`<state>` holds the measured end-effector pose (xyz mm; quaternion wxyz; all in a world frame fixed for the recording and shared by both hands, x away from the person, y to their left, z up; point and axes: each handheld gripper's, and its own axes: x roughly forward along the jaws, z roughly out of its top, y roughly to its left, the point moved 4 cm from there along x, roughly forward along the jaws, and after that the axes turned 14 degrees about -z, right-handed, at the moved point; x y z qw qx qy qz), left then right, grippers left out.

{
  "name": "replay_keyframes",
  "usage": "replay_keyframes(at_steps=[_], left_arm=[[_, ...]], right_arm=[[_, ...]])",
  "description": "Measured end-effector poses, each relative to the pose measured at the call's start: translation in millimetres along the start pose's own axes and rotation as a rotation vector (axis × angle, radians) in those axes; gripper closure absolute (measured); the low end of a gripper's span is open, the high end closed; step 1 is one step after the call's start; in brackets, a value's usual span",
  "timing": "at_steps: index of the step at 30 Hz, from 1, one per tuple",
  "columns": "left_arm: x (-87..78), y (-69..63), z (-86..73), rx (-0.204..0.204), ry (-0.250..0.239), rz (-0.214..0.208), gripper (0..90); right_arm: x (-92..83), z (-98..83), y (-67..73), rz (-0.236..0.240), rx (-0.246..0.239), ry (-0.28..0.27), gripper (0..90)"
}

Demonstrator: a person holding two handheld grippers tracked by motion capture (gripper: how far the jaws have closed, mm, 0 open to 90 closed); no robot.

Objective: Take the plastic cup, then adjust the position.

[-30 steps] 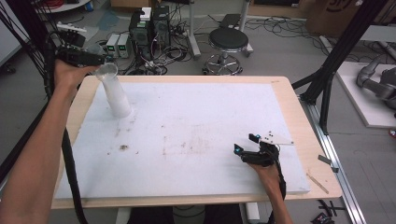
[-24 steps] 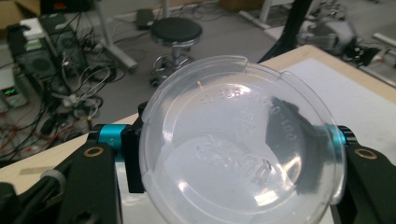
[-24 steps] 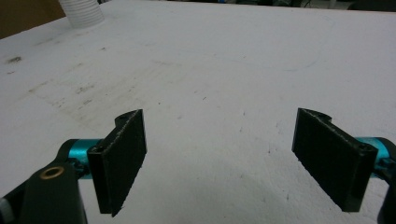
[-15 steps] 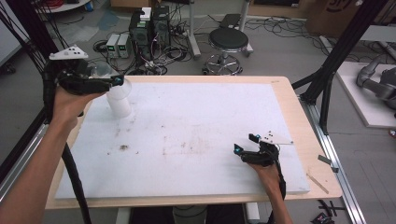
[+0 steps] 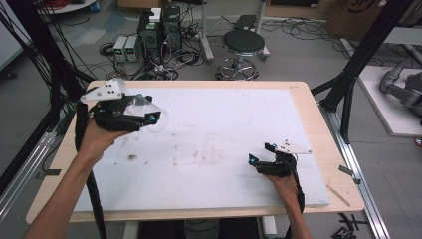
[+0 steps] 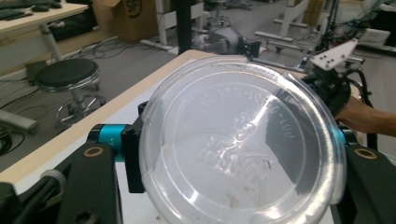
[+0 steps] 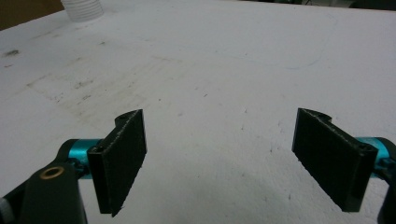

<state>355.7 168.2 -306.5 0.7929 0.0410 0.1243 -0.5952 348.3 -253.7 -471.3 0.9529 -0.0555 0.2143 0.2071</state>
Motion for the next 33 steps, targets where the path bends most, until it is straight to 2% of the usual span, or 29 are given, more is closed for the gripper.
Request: replay_keyframes(at_steps=[4, 7, 16, 22, 23, 33], left_arm=[[15.4, -13.4, -13.5, 0.020, -0.019, -0.072, 37.4], [26.2, -24.8, -22.5, 0.053, -0.020, -0.125, 37.4], [45.2, -34.3, -41.8, 0.064, -0.039, -0.195, 37.4], [55.9, -35.3, -49.5, 0.068, -0.024, -0.222, 37.4], [56.6, -35.2, -50.0, 0.068, -0.020, -0.222, 37.4], [56.7, -36.2, -50.3, 0.069, -0.023, -0.232, 37.4]], right_arm=[[-0.5, -0.1, 0.7, 0.006, -0.003, -0.001, 17.7], [-0.9, -0.1, 1.2, 0.012, -0.003, -0.002, 17.7], [-1.2, -0.2, 2.0, 0.016, -0.017, -0.007, 17.7], [-0.3, -0.2, 1.3, 0.023, -0.014, 0.002, 17.7], [-1.2, -0.1, 0.8, 0.028, -0.001, -0.004, 17.7], [-1.0, 0.3, 0.0, 0.040, 0.003, -0.003, 17.7]])
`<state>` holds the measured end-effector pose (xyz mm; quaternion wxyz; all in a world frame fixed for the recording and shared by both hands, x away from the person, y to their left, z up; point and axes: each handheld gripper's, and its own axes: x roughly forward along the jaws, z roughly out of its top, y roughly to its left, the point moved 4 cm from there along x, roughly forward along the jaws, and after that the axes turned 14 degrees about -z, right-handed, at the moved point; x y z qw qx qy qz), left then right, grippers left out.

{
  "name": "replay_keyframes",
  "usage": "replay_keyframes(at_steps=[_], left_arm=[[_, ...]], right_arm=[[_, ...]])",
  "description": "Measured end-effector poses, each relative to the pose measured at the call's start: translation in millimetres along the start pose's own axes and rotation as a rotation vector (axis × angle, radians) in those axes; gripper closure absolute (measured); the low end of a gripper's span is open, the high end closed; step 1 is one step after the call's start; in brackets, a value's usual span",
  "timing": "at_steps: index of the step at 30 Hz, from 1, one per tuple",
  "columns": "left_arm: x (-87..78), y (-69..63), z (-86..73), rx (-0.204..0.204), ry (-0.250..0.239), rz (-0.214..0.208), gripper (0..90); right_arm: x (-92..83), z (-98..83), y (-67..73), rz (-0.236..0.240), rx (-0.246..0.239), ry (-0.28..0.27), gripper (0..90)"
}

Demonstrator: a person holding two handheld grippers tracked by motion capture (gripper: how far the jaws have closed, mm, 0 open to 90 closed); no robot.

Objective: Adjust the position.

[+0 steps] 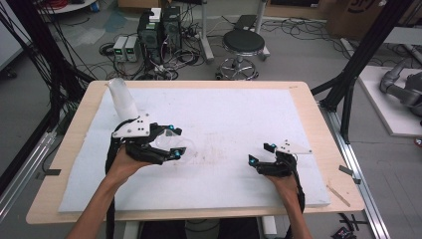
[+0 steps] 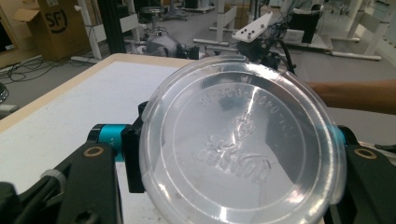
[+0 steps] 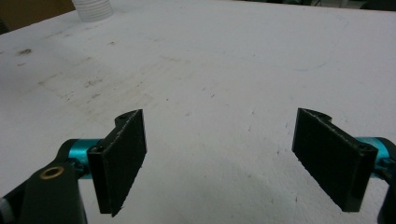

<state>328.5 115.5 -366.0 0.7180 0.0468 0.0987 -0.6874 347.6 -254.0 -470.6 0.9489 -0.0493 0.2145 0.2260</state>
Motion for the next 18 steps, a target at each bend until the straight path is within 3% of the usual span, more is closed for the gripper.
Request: replay_keyframes(at_steps=[8, 11, 18], left_arm=[[-1.7, -6.0, 0.5, 0.008, -0.022, -0.039, 37.3], [-3.0, -7.3, 0.6, 0.007, -0.033, -0.053, 37.4], [-0.1, -10.0, 1.8, 0.012, -0.052, -0.084, 37.4]], right_arm=[[-6.1, 9.2, -2.6, 0.043, 0.010, -0.025, 17.7], [-13.2, 25.6, 6.8, 0.091, -0.029, -0.063, 17.7], [-21.8, 47.1, 27.9, 0.169, -0.092, -0.079, 17.7]])
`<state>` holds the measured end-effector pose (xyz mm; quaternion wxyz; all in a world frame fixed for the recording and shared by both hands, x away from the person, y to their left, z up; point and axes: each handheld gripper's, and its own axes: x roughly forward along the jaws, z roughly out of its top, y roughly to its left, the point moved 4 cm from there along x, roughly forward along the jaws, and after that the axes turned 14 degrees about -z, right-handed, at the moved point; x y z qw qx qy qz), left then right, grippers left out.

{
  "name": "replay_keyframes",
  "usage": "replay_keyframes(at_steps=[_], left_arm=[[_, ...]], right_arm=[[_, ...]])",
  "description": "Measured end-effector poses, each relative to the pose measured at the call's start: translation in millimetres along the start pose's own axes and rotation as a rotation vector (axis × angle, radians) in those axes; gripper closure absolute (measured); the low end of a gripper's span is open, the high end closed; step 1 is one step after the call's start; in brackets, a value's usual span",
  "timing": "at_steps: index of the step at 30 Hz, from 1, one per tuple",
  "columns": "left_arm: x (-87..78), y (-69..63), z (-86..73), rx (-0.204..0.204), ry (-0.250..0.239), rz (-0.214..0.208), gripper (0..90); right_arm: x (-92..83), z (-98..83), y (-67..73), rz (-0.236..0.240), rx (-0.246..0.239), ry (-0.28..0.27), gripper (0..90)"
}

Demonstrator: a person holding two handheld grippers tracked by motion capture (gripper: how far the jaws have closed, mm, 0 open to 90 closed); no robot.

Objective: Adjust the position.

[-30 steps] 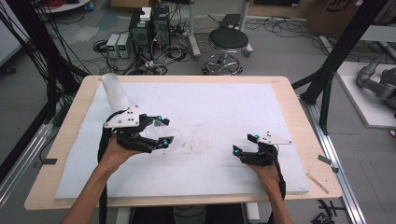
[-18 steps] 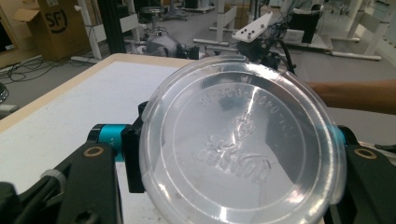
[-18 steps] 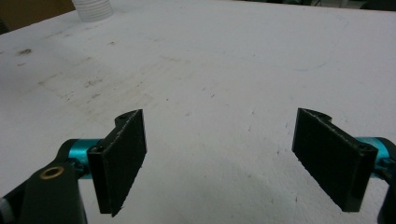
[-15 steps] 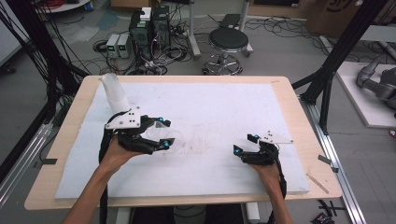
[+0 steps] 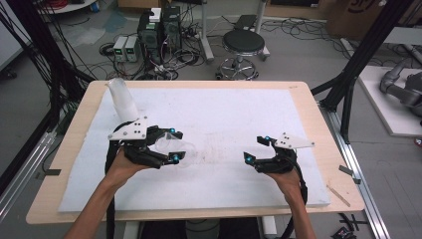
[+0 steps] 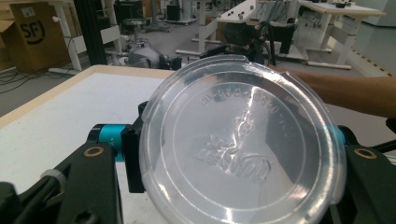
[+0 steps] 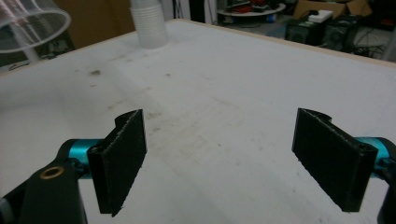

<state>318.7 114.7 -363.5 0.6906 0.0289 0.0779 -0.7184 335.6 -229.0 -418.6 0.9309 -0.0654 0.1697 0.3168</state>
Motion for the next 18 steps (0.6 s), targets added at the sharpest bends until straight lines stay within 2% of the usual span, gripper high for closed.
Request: replay_keyframes(at_steps=[1, 2, 5, 8, 13, 14, 18], left_arm=[[0.6, -0.4, 0.4, 0.000, -0.004, -0.005, 37.4], [1.7, -0.9, 0.8, 0.001, -0.008, -0.009, 37.4], [4.5, -2.9, 1.5, 0.002, -0.010, -0.018, 37.6], [6.8, -4.1, 1.9, 0.002, -0.014, -0.031, 37.7], [10.7, -6.9, 3.9, 0.002, -0.030, -0.053, 37.9], [11.6, -7.6, 4.6, 0.001, -0.035, -0.057, 37.9], [14.3, -8.7, 6.0, 0.007, -0.040, -0.071, 37.9]], right_arm=[[-1.2, 5.4, 5.7, 0.025, -0.013, -0.002, 17.7], [-1.2, 5.4, 5.7, 0.025, -0.013, -0.002, 17.7], [-2.0, 14.9, 13.8, 0.067, -0.044, -0.020, 17.7], [-2.3, 23.3, 20.9, 0.106, -0.062, -0.015, 17.7], [-2.7, 36.5, 33.3, 0.193, -0.090, -0.008, 17.7], [-1.8, 41.8, 39.6, 0.229, -0.109, -0.013, 17.7], [0.6, 47.4, 47.5, 0.254, -0.129, -0.017, 17.7]])
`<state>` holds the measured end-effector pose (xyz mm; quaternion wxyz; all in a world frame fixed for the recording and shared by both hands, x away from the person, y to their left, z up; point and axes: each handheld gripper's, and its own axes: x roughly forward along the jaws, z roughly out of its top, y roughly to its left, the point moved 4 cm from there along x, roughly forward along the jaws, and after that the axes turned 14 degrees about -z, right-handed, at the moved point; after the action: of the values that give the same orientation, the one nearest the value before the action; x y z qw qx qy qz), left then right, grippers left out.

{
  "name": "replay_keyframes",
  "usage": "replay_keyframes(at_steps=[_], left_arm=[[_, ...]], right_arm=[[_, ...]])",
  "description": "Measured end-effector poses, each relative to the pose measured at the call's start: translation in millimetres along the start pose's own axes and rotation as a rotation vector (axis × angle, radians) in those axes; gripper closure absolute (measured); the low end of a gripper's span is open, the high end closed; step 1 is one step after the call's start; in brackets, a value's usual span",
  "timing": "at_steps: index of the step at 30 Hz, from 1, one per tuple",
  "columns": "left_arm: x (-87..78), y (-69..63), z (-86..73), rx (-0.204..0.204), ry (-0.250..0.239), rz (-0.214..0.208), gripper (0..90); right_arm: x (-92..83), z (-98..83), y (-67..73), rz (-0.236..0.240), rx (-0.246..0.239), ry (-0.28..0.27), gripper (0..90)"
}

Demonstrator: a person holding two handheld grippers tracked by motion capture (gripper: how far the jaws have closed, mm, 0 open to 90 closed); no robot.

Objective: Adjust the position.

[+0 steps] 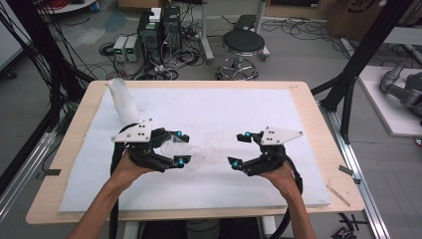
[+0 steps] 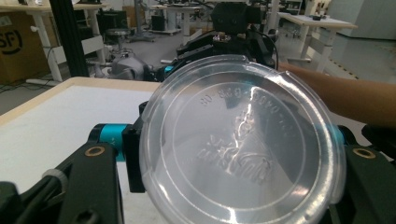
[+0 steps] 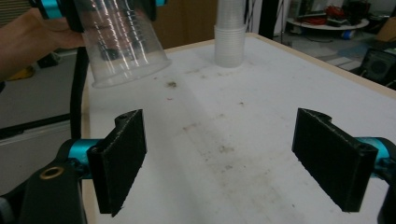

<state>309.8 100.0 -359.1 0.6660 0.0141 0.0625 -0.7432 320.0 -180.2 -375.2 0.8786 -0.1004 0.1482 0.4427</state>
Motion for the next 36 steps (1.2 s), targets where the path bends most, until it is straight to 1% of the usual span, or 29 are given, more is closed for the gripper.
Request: replay_keyframes(at_steps=[1, 4, 6, 7, 8, 9, 10, 12, 16, 18, 20, 22, 26, 29, 33, 36], left_arm=[[1.1, -0.5, 0.2, 0.000, 0.000, -0.004, 37.9], [4.7, -1.6, 0.5, 0.003, 0.001, -0.012, 38.0], [6.5, -2.1, 0.1, 0.005, 0.004, -0.016, 37.9], [7.1, -2.1, -0.1, 0.003, 0.003, -0.021, 37.9], [7.8, -2.2, -0.4, 0.002, 0.004, -0.024, 37.9], [8.6, -2.4, -0.7, 0.000, 0.005, -0.025, 37.9], [9.0, -2.2, -0.8, 0.003, 0.008, -0.026, 37.9], [10.4, -2.5, -0.6, -0.002, -0.002, -0.029, 37.9], [13.9, -2.6, -0.5, 0.003, 0.000, -0.027, 37.9], [15.5, -2.1, -0.7, -0.002, -0.008, -0.029, 37.9], [17.4, -1.9, -0.6, -0.005, -0.014, -0.029, 37.9], [19.3, -2.4, -0.4, -0.008, -0.022, -0.040, 37.9], [21.4, -4.4, -0.3, -0.005, -0.016, -0.049, 37.9], [21.7, -4.4, -0.4, -0.005, -0.015, -0.050, 37.9], [22.9, -3.7, -0.6, -0.005, -0.024, -0.054, 37.9], [24.1, -4.0, -0.4, -0.006, -0.026, -0.056, 37.8]], right_arm=[[1.9, 2.0, 2.5, 0.014, -0.008, 0.000, 17.7], [8.5, 7.9, 9.2, 0.032, -0.032, 0.002, 17.7], [11.2, 10.5, 13.7, 0.052, -0.036, 0.008, 17.7], [14.4, 13.6, 18.1, 0.070, -0.047, 0.008, 17.7], [14.4, 13.6, 18.1, 0.070, -0.047, 0.008, 17.7], [16.9, 16.8, 22.0, 0.090, -0.059, 0.002, 17.7], [16.9, 16.8, 22.0, 0.090, -0.059, 0.002, 17.7], [19.1, 19.5, 25.5, 0.113, -0.064, -0.006, 17.7], [23.3, 22.1, 31.6, 0.159, -0.073, -0.011, 17.7], [27.5, 23.4, 37.1, 0.198, -0.079, -0.017, 17.7], [29.5, 23.8, 39.4, 0.205, -0.085, -0.019, 17.7], [33.5, 24.8, 44.1, 0.220, -0.095, -0.020, 17.7], [41.4, 26.7, 53.6, 0.246, -0.114, -0.017, 17.7], [44.1, 27.3, 56.2, 0.251, -0.118, -0.015, 17.7], [49.4, 27.8, 62.6, 0.270, -0.133, -0.013, 17.7], [51.0, 28.0, 64.3, 0.274, -0.134, -0.017, 17.7]])
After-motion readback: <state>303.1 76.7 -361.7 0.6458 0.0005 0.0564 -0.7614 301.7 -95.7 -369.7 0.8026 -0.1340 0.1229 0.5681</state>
